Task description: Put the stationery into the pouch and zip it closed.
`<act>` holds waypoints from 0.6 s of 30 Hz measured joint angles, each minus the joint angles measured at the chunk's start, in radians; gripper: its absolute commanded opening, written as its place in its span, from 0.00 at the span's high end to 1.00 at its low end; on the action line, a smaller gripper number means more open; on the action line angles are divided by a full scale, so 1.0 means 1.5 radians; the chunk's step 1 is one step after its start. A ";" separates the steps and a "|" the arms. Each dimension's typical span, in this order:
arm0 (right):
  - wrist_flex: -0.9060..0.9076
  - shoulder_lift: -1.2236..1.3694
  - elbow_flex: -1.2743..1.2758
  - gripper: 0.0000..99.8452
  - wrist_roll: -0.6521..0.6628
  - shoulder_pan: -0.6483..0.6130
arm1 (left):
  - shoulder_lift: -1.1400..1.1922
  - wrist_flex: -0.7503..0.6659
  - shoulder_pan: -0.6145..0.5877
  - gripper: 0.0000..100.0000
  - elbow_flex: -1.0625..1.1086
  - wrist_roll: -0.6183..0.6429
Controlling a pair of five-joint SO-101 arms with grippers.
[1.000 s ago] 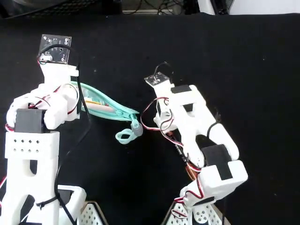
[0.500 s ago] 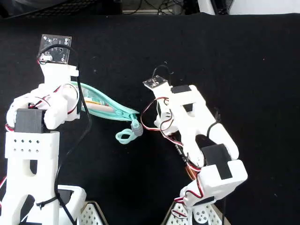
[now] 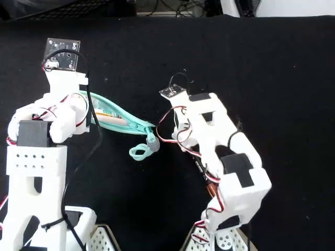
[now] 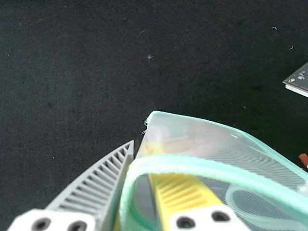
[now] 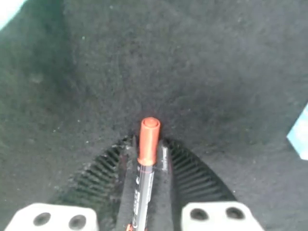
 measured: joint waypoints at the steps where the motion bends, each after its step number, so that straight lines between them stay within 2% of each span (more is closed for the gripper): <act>1: 0.003 0.007 -0.010 0.99 0.000 0.001 | 0.000 0.000 0.000 0.97 0.000 0.000; 10: 0.029 -0.041 -0.019 0.99 -0.003 0.008 | 0.000 0.000 0.000 0.97 0.000 0.000; 18: 0.116 -0.399 -0.019 0.99 -0.003 0.003 | 0.000 0.000 0.000 0.97 0.000 0.000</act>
